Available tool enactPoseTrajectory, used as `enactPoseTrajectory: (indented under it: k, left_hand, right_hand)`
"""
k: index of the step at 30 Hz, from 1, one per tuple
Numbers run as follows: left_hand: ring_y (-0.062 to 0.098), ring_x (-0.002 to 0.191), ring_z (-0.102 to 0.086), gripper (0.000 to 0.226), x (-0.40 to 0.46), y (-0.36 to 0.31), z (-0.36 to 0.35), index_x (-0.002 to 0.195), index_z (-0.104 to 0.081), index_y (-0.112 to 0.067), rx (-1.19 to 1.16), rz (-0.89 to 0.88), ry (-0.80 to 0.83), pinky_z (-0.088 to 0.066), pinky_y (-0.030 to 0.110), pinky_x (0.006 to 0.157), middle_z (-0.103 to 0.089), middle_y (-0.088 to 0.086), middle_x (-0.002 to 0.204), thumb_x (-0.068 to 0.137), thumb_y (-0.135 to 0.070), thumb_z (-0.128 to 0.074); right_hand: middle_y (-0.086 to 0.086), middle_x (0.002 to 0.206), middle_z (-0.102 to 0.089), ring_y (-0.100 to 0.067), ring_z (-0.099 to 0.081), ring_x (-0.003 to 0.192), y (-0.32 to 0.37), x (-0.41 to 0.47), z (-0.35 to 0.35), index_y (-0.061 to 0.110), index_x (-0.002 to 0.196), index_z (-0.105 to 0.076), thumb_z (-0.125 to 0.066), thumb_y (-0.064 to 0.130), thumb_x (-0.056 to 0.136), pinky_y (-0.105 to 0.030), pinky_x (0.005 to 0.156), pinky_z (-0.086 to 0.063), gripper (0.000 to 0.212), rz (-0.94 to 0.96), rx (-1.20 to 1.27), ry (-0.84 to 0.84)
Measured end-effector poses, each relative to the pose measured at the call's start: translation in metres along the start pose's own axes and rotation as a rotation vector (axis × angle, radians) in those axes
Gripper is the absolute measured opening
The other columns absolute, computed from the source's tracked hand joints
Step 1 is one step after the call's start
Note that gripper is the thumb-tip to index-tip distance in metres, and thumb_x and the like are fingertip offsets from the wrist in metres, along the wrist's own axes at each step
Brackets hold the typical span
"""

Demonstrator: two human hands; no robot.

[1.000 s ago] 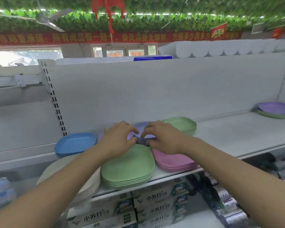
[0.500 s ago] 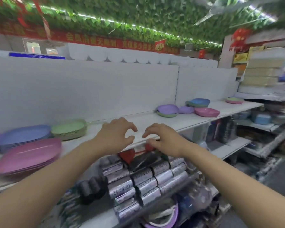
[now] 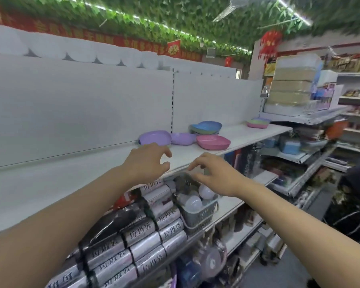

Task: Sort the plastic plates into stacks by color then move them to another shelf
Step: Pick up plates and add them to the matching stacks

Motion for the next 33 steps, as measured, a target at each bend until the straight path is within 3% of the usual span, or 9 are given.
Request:
enactPoseTrajectory:
  k: [9, 13, 15, 20, 22, 24, 27, 30, 33]
  left_hand:
    - [0.027, 0.114, -0.060, 0.031, 0.141, 0.046, -0.039, 0.120, -0.065, -0.024, 0.100, 0.186, -0.034, -0.048, 0.035, 0.096, -0.064, 0.001, 0.126, 0.096, -0.040, -0.055]
    - [0.026, 0.092, -0.064, 0.030, 0.186, 0.044, -0.063, 0.100, -0.069, -0.018, 0.187, 0.212, -0.051, -0.048, 0.033, 0.075, -0.067, 0.001, 0.097, 0.096, -0.043, -0.052]
    - [0.026, 0.079, -0.059, 0.030, 0.201, 0.041, -0.075, 0.084, -0.058, -0.017, 0.222, 0.240, -0.052, -0.039, 0.033, 0.063, -0.059, 0.001, 0.080, 0.098, -0.042, -0.051]
    - [0.029, 0.086, -0.067, 0.023, 0.230, 0.039, -0.090, 0.071, -0.048, -0.021, 0.296, 0.376, -0.064, -0.038, 0.037, 0.073, -0.065, 0.009, 0.080, 0.093, -0.016, -0.055]
    - [0.026, 0.075, -0.063, 0.032, 0.232, 0.038, -0.088, 0.064, -0.039, -0.019, 0.350, 0.441, -0.064, -0.039, 0.035, 0.069, -0.059, 0.005, 0.070, 0.092, -0.014, -0.054]
    - [0.022, 0.064, -0.047, 0.031, 0.230, 0.037, -0.083, 0.065, -0.039, -0.018, 0.418, 0.465, -0.112, -0.033, 0.031, 0.063, -0.042, -0.001, 0.061, 0.091, -0.020, -0.056]
    - [0.024, 0.077, -0.038, 0.014, 0.221, 0.035, -0.071, 0.077, -0.056, -0.023, 0.574, 0.510, -0.182, -0.028, 0.035, 0.071, -0.039, -0.003, 0.079, 0.089, -0.030, -0.059]
    - [0.026, 0.089, -0.045, 0.012, 0.205, 0.029, -0.048, 0.092, -0.070, -0.025, 0.606, 0.593, -0.275, -0.032, 0.035, 0.072, -0.048, 0.001, 0.095, 0.087, -0.022, -0.059]
    - [0.031, 0.078, -0.059, 0.022, 0.183, 0.024, -0.035, 0.101, -0.064, -0.027, 0.424, 0.692, -0.351, -0.045, 0.033, 0.069, -0.065, 0.004, 0.090, 0.091, -0.013, -0.050]
  right_hand:
    - [0.011, 0.113, -0.056, -0.010, -0.053, 0.103, -0.091, 0.124, 0.003, 0.030, 0.122, -0.065, -0.056, 0.037, 0.100, -0.039, 0.096, -0.048, 0.024, 0.003, -0.107, 0.035]
    - [0.006, 0.122, -0.057, -0.018, -0.055, 0.114, -0.115, 0.168, -0.011, 0.029, 0.126, -0.063, -0.052, 0.035, 0.101, -0.039, 0.094, -0.047, 0.028, 0.037, -0.255, 0.086]
    - [0.004, 0.123, -0.058, -0.020, -0.054, 0.116, -0.126, 0.185, -0.018, 0.030, 0.125, -0.064, -0.051, 0.033, 0.100, -0.040, 0.091, -0.045, 0.028, 0.061, -0.318, 0.104]
    - [-0.005, 0.127, -0.057, -0.030, -0.051, 0.121, -0.149, 0.231, -0.035, 0.023, 0.127, -0.066, -0.050, 0.026, 0.098, -0.041, 0.094, -0.039, 0.034, 0.071, -0.467, 0.129]
    - [-0.007, 0.122, -0.059, -0.031, -0.054, 0.116, -0.157, 0.246, -0.044, 0.019, 0.119, -0.069, -0.050, 0.023, 0.097, -0.040, 0.088, -0.039, 0.030, 0.105, -0.558, 0.158]
    - [-0.005, 0.113, -0.065, -0.030, -0.061, 0.109, -0.163, 0.256, -0.050, 0.020, 0.110, -0.072, -0.054, 0.019, 0.093, -0.037, 0.080, -0.040, 0.026, 0.178, -0.612, 0.135]
    - [0.000, 0.093, -0.069, -0.026, -0.065, 0.087, -0.169, 0.263, -0.049, 0.022, 0.096, -0.073, -0.057, 0.014, 0.088, -0.031, 0.065, -0.037, 0.020, 0.281, -0.625, 0.072]
    - [-0.002, 0.091, -0.064, -0.030, -0.059, 0.081, -0.172, 0.265, -0.033, 0.021, 0.098, -0.068, -0.055, 0.014, 0.092, -0.031, 0.055, -0.028, 0.016, 0.315, -0.532, 0.013]
    - [-0.007, 0.099, -0.066, -0.034, -0.062, 0.094, -0.182, 0.268, -0.018, 0.021, 0.105, -0.060, -0.050, 0.014, 0.094, -0.034, 0.062, -0.033, 0.017, 0.309, -0.327, -0.042]
Point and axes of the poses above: each hand's wrist, its own x-axis towards the middle knuckle, its own z-axis out of the back of the hand, y = z × x, the point moved 3 cm from there along x, towards the middle knuckle
